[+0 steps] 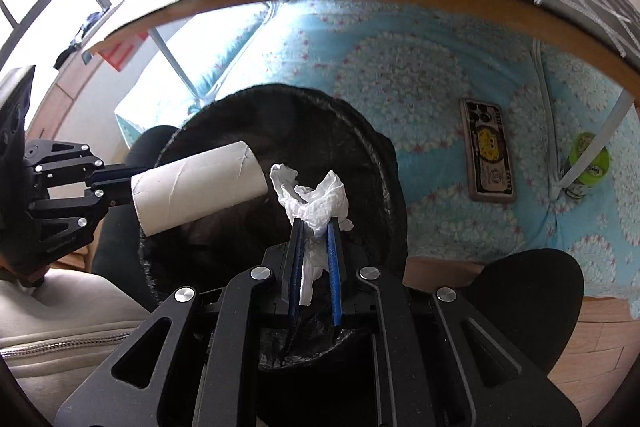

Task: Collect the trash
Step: 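Open the right tool over the bin while the left tool releases the tube, then move both tools back to the remaining trash on the bed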

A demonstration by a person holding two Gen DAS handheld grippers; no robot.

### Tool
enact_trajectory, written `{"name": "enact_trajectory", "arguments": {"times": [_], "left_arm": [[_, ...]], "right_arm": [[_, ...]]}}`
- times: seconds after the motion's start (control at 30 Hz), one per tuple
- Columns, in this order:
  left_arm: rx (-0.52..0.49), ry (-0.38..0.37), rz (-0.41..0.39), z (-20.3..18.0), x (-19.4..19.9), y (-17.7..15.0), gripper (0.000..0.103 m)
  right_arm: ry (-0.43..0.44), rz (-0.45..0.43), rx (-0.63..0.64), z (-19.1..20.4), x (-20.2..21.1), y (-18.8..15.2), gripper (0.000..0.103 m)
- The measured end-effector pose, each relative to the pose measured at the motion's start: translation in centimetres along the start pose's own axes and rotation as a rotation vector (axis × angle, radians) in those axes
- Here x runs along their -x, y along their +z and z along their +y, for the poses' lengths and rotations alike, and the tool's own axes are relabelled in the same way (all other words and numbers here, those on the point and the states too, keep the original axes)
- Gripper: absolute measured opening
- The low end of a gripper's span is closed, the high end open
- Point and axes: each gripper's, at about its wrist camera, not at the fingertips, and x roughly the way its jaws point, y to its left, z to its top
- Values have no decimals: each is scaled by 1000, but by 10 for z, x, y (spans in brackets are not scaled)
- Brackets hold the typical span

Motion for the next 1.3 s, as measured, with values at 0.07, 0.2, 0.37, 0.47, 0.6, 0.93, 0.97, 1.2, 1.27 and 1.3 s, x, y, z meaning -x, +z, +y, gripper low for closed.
{"name": "enact_trajectory", "arguments": {"times": [0.07, 0.2, 0.37, 0.47, 0.6, 0.93, 0.97, 1.2, 1.27, 1.3], "left_arm": [[-7, 0, 16, -1, -5, 2, 7], [-2, -5, 49, -1, -14, 4, 7], [37, -49, 58, 4, -18, 7, 8], [45, -65, 56, 4, -18, 8, 8], [44, -78, 43, 2, -14, 9, 8], [45, -69, -65, 3, 16, 13, 52], [42, -71, -80, 3, 21, 14, 52], [26, -59, -177, 3, 54, 27, 52], [22, -54, -207, 5, 64, 33, 52], [21, -51, -223, 6, 69, 36, 52]], "right_arm": [[-1, 17, -4, -1, -10, -1, 13], [29, 41, -9, -1, -19, -1, 14], [50, 41, -23, -2, -22, -1, 32], [49, 49, -25, -2, -25, 0, 32], [56, 37, -25, -1, -21, 0, 33], [52, -26, -10, 3, 0, 4, 35], [51, -35, -8, 4, 4, 5, 35], [46, -118, 24, 9, 34, 11, 36], [46, -143, 33, 10, 43, 15, 37], [45, -157, 36, 10, 48, 17, 38]]}}
